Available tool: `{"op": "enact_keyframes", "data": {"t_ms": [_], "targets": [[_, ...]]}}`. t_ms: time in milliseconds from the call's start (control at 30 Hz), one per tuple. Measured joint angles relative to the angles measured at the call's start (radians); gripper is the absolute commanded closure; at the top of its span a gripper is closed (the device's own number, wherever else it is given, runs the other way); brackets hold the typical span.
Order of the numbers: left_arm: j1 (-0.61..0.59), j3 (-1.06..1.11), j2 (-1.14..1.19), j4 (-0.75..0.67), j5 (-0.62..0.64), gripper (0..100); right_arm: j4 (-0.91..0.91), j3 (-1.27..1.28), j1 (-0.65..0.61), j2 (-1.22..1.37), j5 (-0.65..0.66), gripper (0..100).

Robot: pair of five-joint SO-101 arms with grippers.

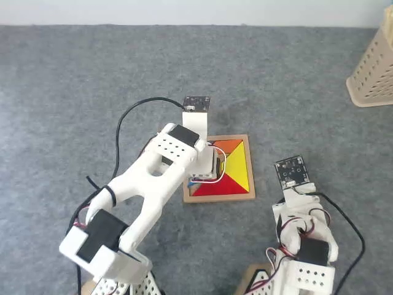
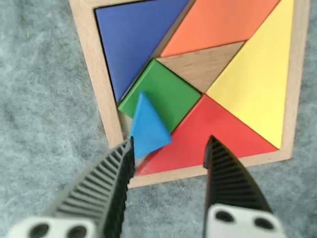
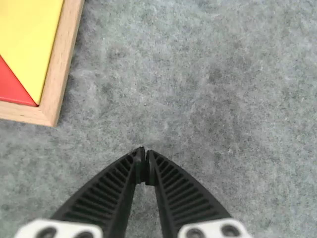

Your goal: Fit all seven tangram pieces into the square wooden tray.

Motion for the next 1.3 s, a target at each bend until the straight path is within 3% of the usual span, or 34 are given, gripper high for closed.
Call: {"op": "enact_keyframes", "data": {"t_ms": [133,400,567,800,1033,1300], "targets": [[-0.049,0.000,0.000,-0.020,-0.012,79,0.000,0.000,0.000,0.000,0.000,99.0],[-0.244,-0.029,0.000,-0.126,-0.451,99,0.000,0.000,0.000,0.000,0.000,99.0],[-0.259,-0.012,0.000,-0.153,-0.572,99,0.000,0.000,0.000,0.000,0.000,99.0],[-0.218,0.127,0.000,-0.213,-0.594,99,0.000,0.000,0.000,0.000,0.000,99.0],[-0.109,0.167,-0.003,-0.216,-0.583,99,0.000,0.000,0.000,0.000,0.000,99.0],[-0.077,0.195,-0.017,-0.215,-0.531,99,0.000,0.000,0.000,0.000,0.000,99.0]]}}
